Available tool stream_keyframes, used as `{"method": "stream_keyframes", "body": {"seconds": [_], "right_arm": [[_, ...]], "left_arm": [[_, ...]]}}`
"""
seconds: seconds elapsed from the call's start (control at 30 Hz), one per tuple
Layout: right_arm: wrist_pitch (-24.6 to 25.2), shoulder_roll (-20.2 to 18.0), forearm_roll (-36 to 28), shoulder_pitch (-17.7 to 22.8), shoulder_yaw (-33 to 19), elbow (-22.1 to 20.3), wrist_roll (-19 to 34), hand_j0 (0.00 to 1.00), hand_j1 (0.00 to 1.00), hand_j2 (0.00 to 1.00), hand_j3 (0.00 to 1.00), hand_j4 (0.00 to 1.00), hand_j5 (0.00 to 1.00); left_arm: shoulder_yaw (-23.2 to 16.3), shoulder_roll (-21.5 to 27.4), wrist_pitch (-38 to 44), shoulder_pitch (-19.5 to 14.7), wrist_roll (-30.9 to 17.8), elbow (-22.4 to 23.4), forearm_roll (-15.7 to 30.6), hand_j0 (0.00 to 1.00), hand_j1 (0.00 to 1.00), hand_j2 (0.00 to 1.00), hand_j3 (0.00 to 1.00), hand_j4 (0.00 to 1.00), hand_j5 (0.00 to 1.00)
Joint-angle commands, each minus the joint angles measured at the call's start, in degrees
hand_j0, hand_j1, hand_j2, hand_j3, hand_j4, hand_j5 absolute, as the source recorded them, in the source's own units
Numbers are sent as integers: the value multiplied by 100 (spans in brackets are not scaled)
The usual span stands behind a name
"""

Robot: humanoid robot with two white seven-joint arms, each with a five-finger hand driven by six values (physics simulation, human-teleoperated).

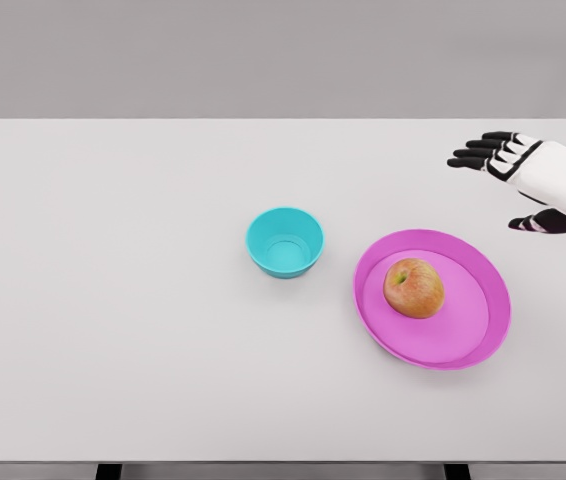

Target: Put the apple from the pink plate into the blue bowl with your right arm

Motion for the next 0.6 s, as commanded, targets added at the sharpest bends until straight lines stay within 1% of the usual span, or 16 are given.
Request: {"method": "stream_keyframes", "body": {"seconds": [0.0, 0.07, 0.1, 0.17, 0.2, 0.23, 0.3, 0.4, 0.47, 0.5, 0.53, 0.57], "right_arm": [[8, -22, -66, 0, 12, -25, -8, 100, 100, 100, 100, 100, 100], [8, -40, -66, 70, 73, -16, -17, 100, 100, 100, 100, 100, 100], [8, -84, -66, 79, 380, -69, -17, 100, 100, 100, 100, 100, 100], [8, -171, -13, 88, 460, -139, 53, 100, 100, 100, 100, 100, 100], [8, -189, -13, 70, 451, -174, 614, 100, 100, 100, 100, 100, 100], [8, -181, -13, 35, 442, -324, 1168, 100, 100, 100, 100, 100, 100], [8, -163, -40, -35, 416, -465, 2055, 100, 100, 100, 100, 100, 100], [8, -119, -49, -123, 477, -482, 2103, 100, 100, 100, 100, 100, 100], [8, -31, -49, -298, 539, -474, 2103, 100, 100, 100, 100, 100, 100], [8, 21, -49, -474, 740, -465, 2103, 100, 100, 100, 100, 100, 100], [8, 92, -49, -720, 1084, -456, 2103, 100, 100, 100, 100, 100, 100], [8, 127, -49, -756, 1189, -456, 2103, 100, 100, 100, 100, 100, 100]], "left_arm": [[0, 0, -2, 0, -1, 0, 2, 100, 100, 100, 100, 100, 100], [0, 0, -2, 0, -1, 0, 2, 100, 100, 100, 100, 100, 100], [0, 0, -2, 0, -1, 0, 2, 100, 100, 100, 100, 100, 100], [0, 0, -2, 0, -1, 0, 2, 100, 100, 100, 100, 100, 100], [0, 0, 7, 0, -1, 0, 2, 100, 100, 100, 100, 100, 100], [0, 0, -2, 0, -1, 0, 2, 100, 100, 100, 100, 100, 100], [0, 0, 7, 0, -1, 0, 2, 100, 100, 100, 100, 100, 100], [0, 0, -2, 0, -1, 0, 2, 100, 100, 100, 100, 100, 100], [0, 0, -2, 0, -1, 0, 2, 100, 100, 100, 100, 100, 100], [0, 0, -2, 0, -1, 0, 2, 100, 100, 100, 100, 100, 100], [0, 0, -2, 0, -1, 0, 2, 100, 100, 100, 100, 100, 100], [0, 0, -2, 0, -1, 0, 2, 100, 100, 100, 100, 100, 100]]}}
